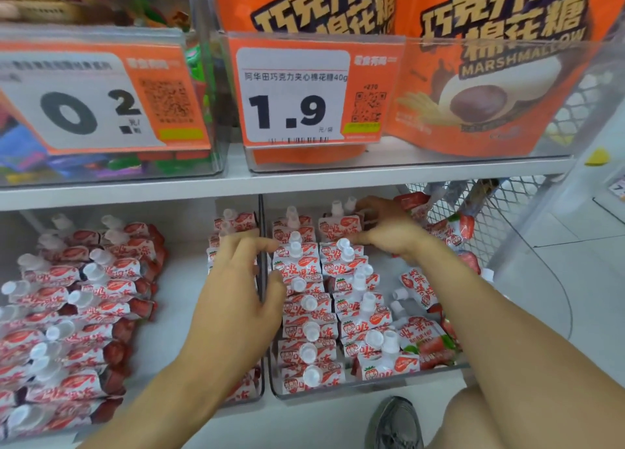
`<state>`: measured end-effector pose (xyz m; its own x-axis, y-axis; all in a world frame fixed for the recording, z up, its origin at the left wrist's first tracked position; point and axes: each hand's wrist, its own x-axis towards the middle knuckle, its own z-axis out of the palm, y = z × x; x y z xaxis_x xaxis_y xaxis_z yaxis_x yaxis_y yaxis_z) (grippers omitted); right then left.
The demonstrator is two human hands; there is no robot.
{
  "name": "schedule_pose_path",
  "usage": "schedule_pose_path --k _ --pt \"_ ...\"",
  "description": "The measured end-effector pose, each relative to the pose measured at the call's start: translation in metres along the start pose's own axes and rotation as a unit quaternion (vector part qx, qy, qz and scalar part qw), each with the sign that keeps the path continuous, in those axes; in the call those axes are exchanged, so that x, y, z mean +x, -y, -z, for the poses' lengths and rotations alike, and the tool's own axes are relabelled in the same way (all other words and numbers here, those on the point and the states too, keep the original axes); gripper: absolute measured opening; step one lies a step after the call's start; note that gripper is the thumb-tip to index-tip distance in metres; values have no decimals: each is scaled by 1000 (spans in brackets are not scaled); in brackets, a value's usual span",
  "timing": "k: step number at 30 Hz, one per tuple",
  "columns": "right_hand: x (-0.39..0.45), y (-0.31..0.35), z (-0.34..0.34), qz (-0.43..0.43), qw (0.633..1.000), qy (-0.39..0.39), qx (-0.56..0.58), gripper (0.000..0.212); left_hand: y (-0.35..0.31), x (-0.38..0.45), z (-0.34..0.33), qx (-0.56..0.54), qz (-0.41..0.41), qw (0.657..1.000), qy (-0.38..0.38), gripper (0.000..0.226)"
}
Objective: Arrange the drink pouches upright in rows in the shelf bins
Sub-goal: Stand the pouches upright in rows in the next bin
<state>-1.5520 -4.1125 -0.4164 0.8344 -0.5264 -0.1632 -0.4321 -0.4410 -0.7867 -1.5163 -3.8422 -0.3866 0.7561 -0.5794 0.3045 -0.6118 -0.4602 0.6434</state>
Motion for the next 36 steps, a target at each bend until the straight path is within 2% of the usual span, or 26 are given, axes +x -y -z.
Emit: schedule_pose_path --k 3,6,8,11,15,19,23,29,32,33,35,36 --pt "-3 2 0 -45 990 23 132 29 1 1 0 2 -5 1000 0 33" --pt "4 -2 -7 -26 995 -39 90 17 0 1 -1 0 -3 1000 -3 32" --pt "6 -2 -11 -31 994 -36 97 23 0 1 -2 -3 -4 1000 -3 32" --pt "10 -4 -11 -66 988 15 140 45 0 1 -2 -4 -3 1000 -1 32" --pt "14 -1 -7 -131 964 50 225 41 0 1 -3 -8 -1 1000 1 31" --pt "22 -6 -16 -128 981 -7 144 50 1 0 -3 -6 -6 1000 -4 31" --pt "21 -3 -21 -95 992 -54 68 28 0 0 -5 -2 2 1000 -7 29" --pt "-20 12 1 -98 994 44 -20 38 -4 4 -1 11 -3 1000 -2 30" --pt "-51 15 5 -144 984 98 -43 60 -8 4 -1 19 9 1000 -5 31" --pt "-58 13 1 -143 982 109 -57 62 -9 3 -2 23 15 1000 -11 31" --pt "-61 5 -10 -122 988 82 -50 57 -11 3 -8 29 26 999 -28 29" --pt "-62 0 -13 -124 990 64 -9 55 -12 3 -10 28 31 999 -35 29"
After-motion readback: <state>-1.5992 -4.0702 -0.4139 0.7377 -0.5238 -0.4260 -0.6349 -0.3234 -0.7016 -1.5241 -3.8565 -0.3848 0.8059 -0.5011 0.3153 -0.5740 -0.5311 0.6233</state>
